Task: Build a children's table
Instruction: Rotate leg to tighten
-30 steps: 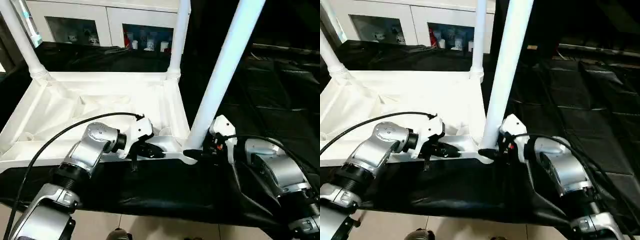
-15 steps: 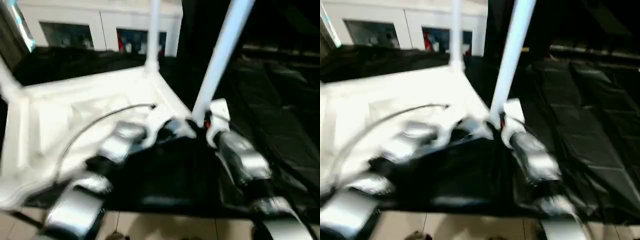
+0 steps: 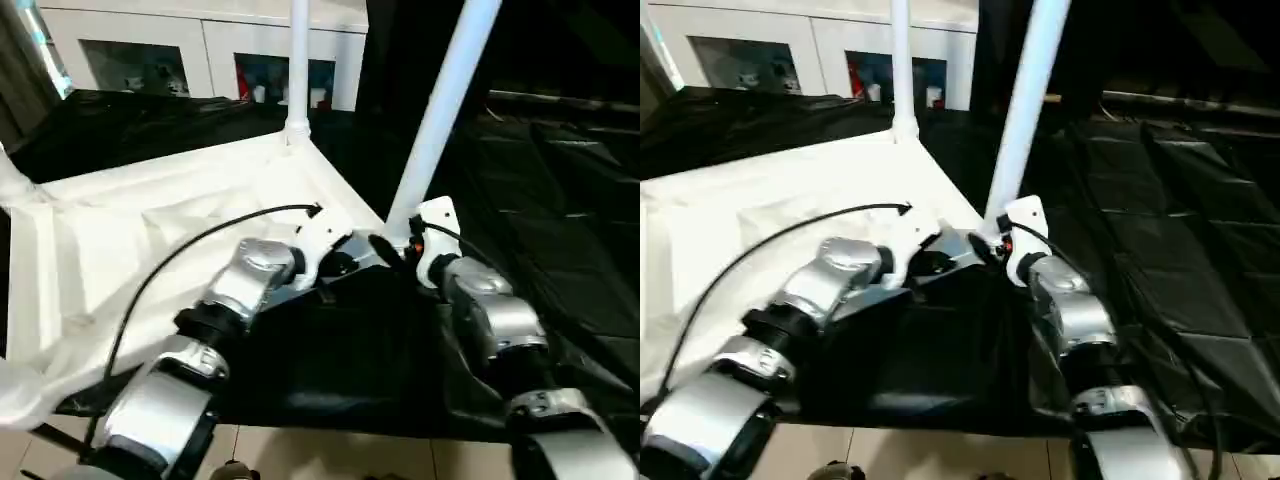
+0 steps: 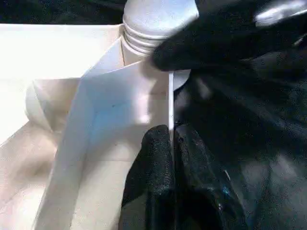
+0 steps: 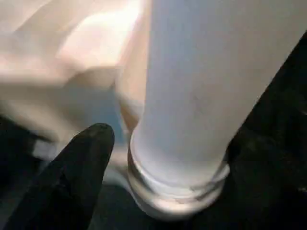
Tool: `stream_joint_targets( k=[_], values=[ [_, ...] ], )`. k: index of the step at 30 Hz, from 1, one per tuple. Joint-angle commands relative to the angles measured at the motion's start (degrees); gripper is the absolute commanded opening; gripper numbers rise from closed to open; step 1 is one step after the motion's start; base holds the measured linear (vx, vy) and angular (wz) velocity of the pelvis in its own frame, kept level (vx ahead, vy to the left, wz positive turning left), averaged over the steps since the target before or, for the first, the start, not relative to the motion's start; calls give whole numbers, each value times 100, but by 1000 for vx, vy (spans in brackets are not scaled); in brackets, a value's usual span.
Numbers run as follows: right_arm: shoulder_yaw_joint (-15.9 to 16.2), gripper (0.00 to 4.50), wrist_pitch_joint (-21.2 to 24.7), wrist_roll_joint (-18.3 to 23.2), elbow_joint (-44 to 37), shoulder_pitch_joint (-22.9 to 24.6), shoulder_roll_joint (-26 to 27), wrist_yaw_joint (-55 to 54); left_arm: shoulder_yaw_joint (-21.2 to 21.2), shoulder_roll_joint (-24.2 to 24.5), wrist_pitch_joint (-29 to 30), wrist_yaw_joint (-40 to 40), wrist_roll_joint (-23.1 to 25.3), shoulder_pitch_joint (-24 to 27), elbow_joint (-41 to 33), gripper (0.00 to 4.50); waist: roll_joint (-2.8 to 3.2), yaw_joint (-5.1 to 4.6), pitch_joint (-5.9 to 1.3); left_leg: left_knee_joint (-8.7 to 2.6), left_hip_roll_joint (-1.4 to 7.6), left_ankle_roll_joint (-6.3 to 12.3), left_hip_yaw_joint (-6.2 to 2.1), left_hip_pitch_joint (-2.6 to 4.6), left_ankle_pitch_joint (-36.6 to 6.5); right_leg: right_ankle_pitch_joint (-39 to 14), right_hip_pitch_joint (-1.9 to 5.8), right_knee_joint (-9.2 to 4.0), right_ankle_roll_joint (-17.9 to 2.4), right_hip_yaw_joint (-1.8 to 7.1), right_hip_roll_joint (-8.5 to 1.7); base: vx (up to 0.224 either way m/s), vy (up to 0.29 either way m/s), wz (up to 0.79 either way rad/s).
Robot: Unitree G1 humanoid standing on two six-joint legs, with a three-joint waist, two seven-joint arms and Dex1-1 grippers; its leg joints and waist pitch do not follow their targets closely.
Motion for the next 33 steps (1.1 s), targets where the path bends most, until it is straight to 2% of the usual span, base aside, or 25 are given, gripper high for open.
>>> stream_joint_targets(
  k=[1, 3, 4, 6, 9, 14, 19, 21, 24, 27, 32, 33],
  values=[
    [303, 418, -70, 24, -410, 162, -363, 938, -195, 160, -317, -819, -169, 190, -265, 0, -61, 17, -354, -402, 40, 234, 20, 62, -1572, -1310, 272, -453, -1046, 72, -156, 0, 0, 0],
    [299, 418, -80, 27, -453, 185, -434, 1046, -213, 205, -399, -994, -212, 227, -323, 0, -66, 21, -359, -388, 49, 299, 29, 60, -1464, -1105, 272, -435, -1138, 78, -158, 0, 0, 0],
    [296, 418, -78, 113, -633, 259, -636, 1375, -261, 361, -391, -1456, -357, 356, -588, 0, -52, 16, -370, -382, 53, 316, 33, 67, -1428, -1001, 274, -415, -1228, 77, -158, 0, 0, 0],
    [310, 418, -124, 171, -765, 325, -797, 1642, -294, 480, -320, -1752, -452, 435, -767, 0, -31, 30, -364, -382, 74, 351, 37, 83, -1376, -865, 267, -399, -1331, 78, -161, 0, 0, 0],
    [289, 418, -85, 284, -879, 379, -933, 1872, -339, 595, -275, -2052, -529, 500, -917, 0, -30, 40, -363, -384, 77, 372, 51, 90, -1365, -776, 268, -391, -1414, 74, -151, 0, 0, 0],
    [349, 418, -38, 380, -1040, 483, -1113, 2313, -382, 787, -205, -2452, -593, 623, -1158, 0, -56, 52, -343, -395, 87, 353, 56, 96, -1481, -1027, 258, -412, -1389, 77, -166, 0, 0, 0],
    [394, 372, -17, 382, -1030, 478, -1090, 2417, -359, 860, -154, -2486, -602, 671, -1260, 0, -66, 61, -345, -400, 83, 289, 51, 93, -1476, -1198, 253, -419, -1290, 82, -174, 0, 0, 0],
    [405, 345, -6, 412, -1037, 463, -1078, 2428, -356, 879, -141, -2499, -611, 675, -1279, 0, -64, 62, -348, -397, 81, 292, 52, 92, -1427, -1142, 253, -413, -1294, 83, -174, 0, 0, 0],
    [433, 326, 8, 448, -1034, 458, -1050, 2475, -354, 890, -129, -2493, -621, 683, -1304, 0, -66, 58, -355, -385, 77, 337, 55, 82, -1319, -988, 262, -396, -1328, 79, -169, 0, 0, 0],
    [452, 297, 4, 446, -1038, 470, -1038, 2501, -348, 893, -115, -2492, -618, 689, -1330, 0, -70, 55, -353, -387, 78, 331, 56, 86, -1338, -1050, 261, -402, -1321, 79, -170, 0, 0, 0],
    [455, 272, -2, 456, -1060, 543, -995, 2491, -329, 891, -95, -2434, -625, 694, -1351, 0, -72, 57, -357, -385, 78, 315, 55, 90, -1333, -1035, 262, -398, -1318, 80, -169, 0, 0, 0],
    [355, 272, 28, 493, -963, 528, -876, 2271, -275, 844, -79, -2252, -612, 671, -1288, 0, -63, 59, -358, -385, 77, 325, 54, 88, -1298, -989, 262, -393, -1327, 80, -169, 0, 0, 0]
  ],
)
